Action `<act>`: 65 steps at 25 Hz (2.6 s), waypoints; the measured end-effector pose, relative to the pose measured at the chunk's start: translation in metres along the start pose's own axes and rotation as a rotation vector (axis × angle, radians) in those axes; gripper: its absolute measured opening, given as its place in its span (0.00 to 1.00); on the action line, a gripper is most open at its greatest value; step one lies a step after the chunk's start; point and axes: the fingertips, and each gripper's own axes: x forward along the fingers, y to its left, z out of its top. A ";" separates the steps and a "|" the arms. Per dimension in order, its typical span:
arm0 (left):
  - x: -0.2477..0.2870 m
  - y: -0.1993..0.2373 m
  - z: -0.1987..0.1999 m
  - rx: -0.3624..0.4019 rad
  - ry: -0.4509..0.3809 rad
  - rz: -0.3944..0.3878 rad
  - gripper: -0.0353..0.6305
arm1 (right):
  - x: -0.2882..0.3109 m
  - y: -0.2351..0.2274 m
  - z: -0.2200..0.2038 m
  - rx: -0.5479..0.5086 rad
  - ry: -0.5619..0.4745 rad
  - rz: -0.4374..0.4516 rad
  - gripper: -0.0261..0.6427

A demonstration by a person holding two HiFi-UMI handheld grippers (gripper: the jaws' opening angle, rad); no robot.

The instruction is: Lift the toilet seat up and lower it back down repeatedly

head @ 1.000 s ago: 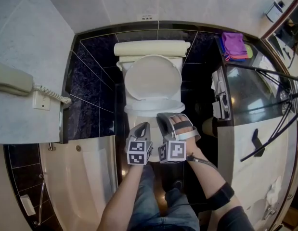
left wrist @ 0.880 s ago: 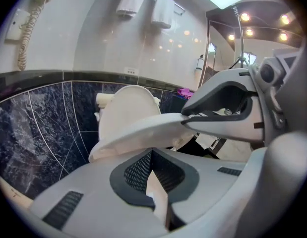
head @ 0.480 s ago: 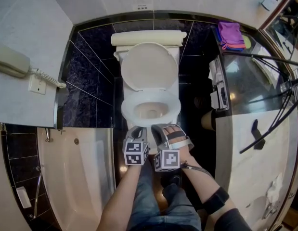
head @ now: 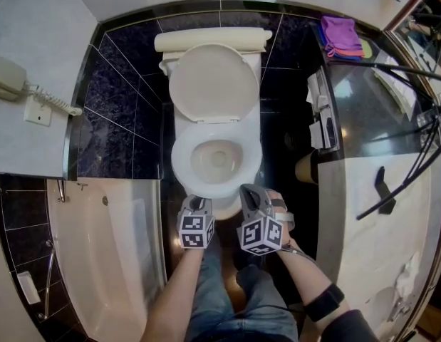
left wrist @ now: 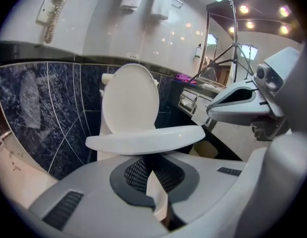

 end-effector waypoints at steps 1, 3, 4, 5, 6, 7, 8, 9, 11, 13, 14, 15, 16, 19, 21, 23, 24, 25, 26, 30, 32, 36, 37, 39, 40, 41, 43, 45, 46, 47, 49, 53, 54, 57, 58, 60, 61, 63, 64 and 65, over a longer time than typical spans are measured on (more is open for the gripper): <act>0.004 0.000 -0.012 -0.003 0.005 0.002 0.04 | 0.003 -0.001 -0.012 0.062 0.006 -0.010 0.06; 0.010 -0.002 -0.040 -0.011 0.018 0.003 0.04 | 0.009 0.000 -0.038 0.161 0.023 -0.027 0.07; 0.013 -0.003 -0.056 -0.012 0.028 0.003 0.04 | 0.013 0.003 -0.052 0.199 0.033 -0.031 0.07; 0.014 -0.004 -0.073 -0.010 0.041 0.004 0.04 | 0.016 0.006 -0.064 0.230 0.045 -0.034 0.07; 0.016 -0.006 -0.090 -0.006 0.056 0.004 0.04 | 0.019 0.010 -0.076 0.253 0.058 -0.036 0.07; 0.018 -0.007 -0.106 0.000 0.070 0.004 0.04 | 0.022 0.012 -0.087 0.273 0.070 -0.038 0.07; 0.021 -0.007 -0.120 0.006 0.084 0.003 0.04 | 0.026 0.015 -0.097 0.292 0.081 -0.041 0.07; 0.024 -0.007 -0.133 0.015 0.096 0.001 0.04 | 0.030 0.018 -0.105 0.309 0.089 -0.044 0.07; 0.029 -0.009 -0.153 0.026 0.115 -0.012 0.04 | 0.039 0.025 -0.119 0.337 0.099 -0.046 0.07; 0.037 -0.013 -0.169 0.024 0.135 -0.033 0.04 | 0.048 0.028 -0.129 0.351 0.104 -0.050 0.07; 0.042 -0.014 -0.179 0.025 0.145 -0.037 0.04 | 0.052 0.030 -0.134 0.357 0.105 -0.052 0.07; 0.046 -0.014 -0.190 0.028 0.155 -0.039 0.04 | 0.056 0.032 -0.138 0.363 0.105 -0.052 0.07; 0.051 -0.014 -0.200 0.031 0.163 -0.039 0.04 | 0.060 0.036 -0.142 0.368 0.105 -0.051 0.07; 0.063 -0.012 -0.227 0.033 0.186 -0.033 0.04 | 0.072 0.047 -0.153 0.364 0.106 -0.044 0.07; 0.071 -0.010 -0.241 0.033 0.205 -0.026 0.04 | 0.078 0.053 -0.162 0.360 0.112 -0.042 0.07; 0.077 -0.008 -0.251 0.028 0.224 -0.018 0.04 | 0.082 0.057 -0.170 0.361 0.119 -0.042 0.07; 0.078 -0.008 -0.256 0.025 0.234 -0.014 0.04 | 0.083 0.059 -0.173 0.361 0.123 -0.041 0.07; 0.079 -0.008 -0.260 0.024 0.246 -0.010 0.04 | 0.083 0.061 -0.176 0.361 0.127 -0.040 0.07; 0.079 -0.008 -0.266 0.022 0.261 -0.006 0.04 | 0.083 0.063 -0.179 0.361 0.130 -0.039 0.07; 0.072 -0.011 -0.300 -0.022 0.341 -0.003 0.04 | 0.080 0.065 -0.185 0.360 0.141 -0.041 0.07; 0.068 -0.014 -0.304 -0.026 0.340 -0.009 0.04 | 0.080 0.064 -0.187 0.356 0.143 -0.045 0.07; 0.065 -0.016 -0.296 -0.007 0.305 -0.016 0.04 | 0.081 0.065 -0.184 0.354 0.140 -0.047 0.07; 0.063 -0.016 -0.292 -0.015 0.300 -0.015 0.04 | 0.080 0.066 -0.183 0.354 0.138 -0.047 0.07; 0.059 -0.014 -0.284 -0.028 0.284 -0.008 0.04 | 0.077 0.067 -0.177 0.350 0.134 -0.047 0.07; 0.055 -0.014 -0.275 -0.026 0.271 -0.006 0.04 | 0.074 0.067 -0.173 0.349 0.131 -0.047 0.07; 0.051 -0.014 -0.264 -0.020 0.257 -0.006 0.04 | 0.070 0.066 -0.168 0.349 0.128 -0.046 0.07; 0.035 -0.018 -0.238 -0.019 0.230 -0.007 0.04 | 0.057 0.064 -0.153 0.356 0.122 -0.044 0.07; 0.013 -0.023 -0.205 -0.015 0.202 -0.007 0.04 | 0.038 0.059 -0.131 0.364 0.107 -0.041 0.07; 0.001 -0.026 -0.184 -0.011 0.184 -0.007 0.04 | 0.027 0.054 -0.117 0.366 0.096 -0.041 0.07; -0.011 -0.028 -0.160 -0.005 0.162 -0.005 0.04 | 0.016 0.048 -0.102 0.370 0.082 -0.042 0.07; -0.035 -0.029 -0.106 0.011 0.104 0.008 0.04 | -0.006 0.031 -0.067 0.385 0.042 -0.046 0.07; -0.102 -0.039 -0.002 0.043 -0.006 0.033 0.04 | -0.072 0.003 0.005 0.420 -0.039 -0.050 0.07; -0.122 -0.044 0.024 0.050 -0.035 0.033 0.04 | -0.092 -0.004 0.023 0.428 -0.057 -0.053 0.07; -0.174 -0.058 0.101 0.076 -0.135 0.031 0.04 | -0.145 -0.029 0.072 0.451 -0.125 -0.065 0.07; -0.191 -0.063 0.122 0.085 -0.160 0.030 0.04 | -0.162 -0.036 0.084 0.458 -0.145 -0.065 0.07; -0.221 -0.075 0.153 0.110 -0.195 0.027 0.04 | -0.193 -0.045 0.102 0.466 -0.176 -0.064 0.07; -0.234 -0.081 0.166 0.127 -0.210 0.025 0.04 | -0.207 -0.049 0.108 0.467 -0.188 -0.065 0.07; -0.256 -0.090 0.186 0.155 -0.236 0.018 0.04 | -0.230 -0.057 0.120 0.461 -0.209 -0.067 0.07; -0.265 -0.094 0.194 0.165 -0.247 0.013 0.04 | -0.241 -0.060 0.124 0.455 -0.217 -0.067 0.07; -0.273 -0.097 0.199 0.172 -0.257 0.008 0.04 | -0.251 -0.063 0.128 0.447 -0.226 -0.068 0.07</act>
